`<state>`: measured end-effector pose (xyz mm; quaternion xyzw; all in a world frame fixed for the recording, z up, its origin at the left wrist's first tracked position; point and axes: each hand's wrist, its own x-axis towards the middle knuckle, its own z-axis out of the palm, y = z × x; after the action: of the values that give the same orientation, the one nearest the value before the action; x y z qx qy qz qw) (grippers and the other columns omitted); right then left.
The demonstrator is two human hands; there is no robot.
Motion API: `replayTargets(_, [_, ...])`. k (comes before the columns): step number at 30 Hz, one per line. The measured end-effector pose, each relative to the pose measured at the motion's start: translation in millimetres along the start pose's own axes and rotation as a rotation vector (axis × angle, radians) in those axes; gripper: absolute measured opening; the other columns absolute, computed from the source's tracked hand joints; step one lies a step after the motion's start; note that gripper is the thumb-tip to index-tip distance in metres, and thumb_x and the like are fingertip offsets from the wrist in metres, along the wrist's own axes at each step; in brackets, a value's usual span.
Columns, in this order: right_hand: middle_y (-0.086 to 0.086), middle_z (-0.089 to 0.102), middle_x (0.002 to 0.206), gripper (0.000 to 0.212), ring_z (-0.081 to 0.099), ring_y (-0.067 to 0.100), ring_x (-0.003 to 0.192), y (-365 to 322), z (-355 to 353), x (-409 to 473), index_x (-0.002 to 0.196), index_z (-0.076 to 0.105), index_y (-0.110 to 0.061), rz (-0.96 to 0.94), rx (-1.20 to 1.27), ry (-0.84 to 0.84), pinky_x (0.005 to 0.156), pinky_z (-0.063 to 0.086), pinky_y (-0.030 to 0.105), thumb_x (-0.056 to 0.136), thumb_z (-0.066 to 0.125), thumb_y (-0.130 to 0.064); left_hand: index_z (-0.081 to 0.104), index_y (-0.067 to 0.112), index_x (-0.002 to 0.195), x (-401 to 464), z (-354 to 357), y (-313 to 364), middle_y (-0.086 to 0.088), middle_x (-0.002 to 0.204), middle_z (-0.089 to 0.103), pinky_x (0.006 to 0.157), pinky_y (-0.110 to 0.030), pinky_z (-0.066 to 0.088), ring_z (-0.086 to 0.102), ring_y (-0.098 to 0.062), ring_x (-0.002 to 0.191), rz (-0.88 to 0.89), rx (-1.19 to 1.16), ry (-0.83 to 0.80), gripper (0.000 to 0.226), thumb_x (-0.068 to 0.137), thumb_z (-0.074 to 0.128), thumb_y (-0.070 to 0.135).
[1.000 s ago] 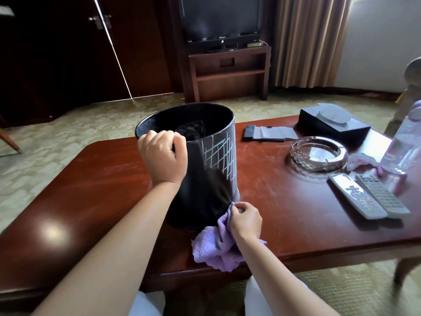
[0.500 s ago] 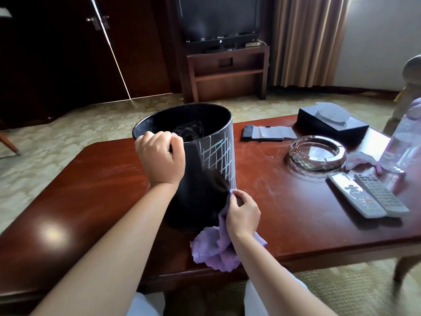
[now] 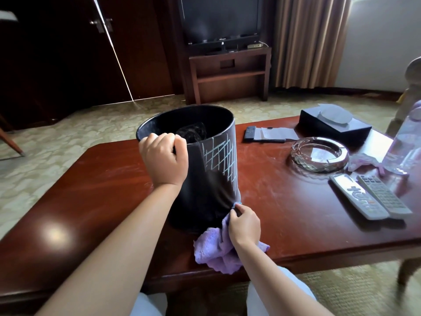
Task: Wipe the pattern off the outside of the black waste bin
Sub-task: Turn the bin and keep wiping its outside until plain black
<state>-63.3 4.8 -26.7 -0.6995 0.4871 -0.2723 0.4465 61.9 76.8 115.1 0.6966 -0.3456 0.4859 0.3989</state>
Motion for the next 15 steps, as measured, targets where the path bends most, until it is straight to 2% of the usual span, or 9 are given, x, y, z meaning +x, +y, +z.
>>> replayTargets(4, [-0.004, 0.066, 0.116, 0.026, 0.058, 0.018, 0.108, -10.7, -1.1, -6.2, 0.114, 0.067, -0.017, -0.146, 0.086, 0.112, 0.077, 0.034, 0.018, 0.092, 0.053, -0.018, 0.029, 0.016, 0.051, 0.9, 0.2, -0.8, 0.005, 0.049, 0.026, 0.062, -0.034, 0.027, 0.029, -0.018, 0.053, -0.004, 0.001, -0.003, 0.033, 0.082, 0.039, 0.013])
replayTargets(10, [0.001, 0.067, 0.114, 0.033, 0.060, 0.024, 0.104, -4.7, -4.6, -4.1, 0.117, 0.065, -0.025, 0.089, -0.007, -0.088, 0.073, 0.039, 0.023, 0.089, 0.049, -0.017, 0.028, 0.017, 0.052, 0.8, -1.5, 0.3, 0.006, 0.050, 0.026, 0.061, -0.033, 0.025, 0.029, -0.017, 0.053, 0.005, -0.002, -0.012, 0.033, 0.083, 0.039, 0.014])
replayTargets(13, [0.001, 0.069, 0.109, 0.030, 0.061, 0.024, 0.100, -14.7, -13.9, -4.9, 0.107, 0.069, -0.025, 0.095, 0.052, -0.054, 0.072, 0.041, 0.024, 0.086, 0.052, -0.012, 0.028, 0.018, 0.053, 1.4, -2.9, 1.0, 0.007, 0.050, 0.026, 0.061, -0.033, 0.025, 0.028, -0.017, 0.054, 0.003, -0.005, -0.024, 0.033, 0.084, 0.039, 0.014])
replayTargets(15, [-0.001, 0.070, 0.108, 0.028, 0.062, 0.020, 0.103, -22.1, -18.4, -9.4, 0.106, 0.071, -0.024, 0.038, 0.186, 0.030, 0.079, 0.043, 0.023, 0.086, 0.056, -0.012, 0.028, 0.018, 0.052, 1.7, -4.3, 1.7, 0.007, 0.050, 0.026, 0.062, -0.032, 0.025, 0.029, -0.017, 0.054, 0.003, -0.003, -0.038, 0.034, 0.084, 0.039, 0.014])
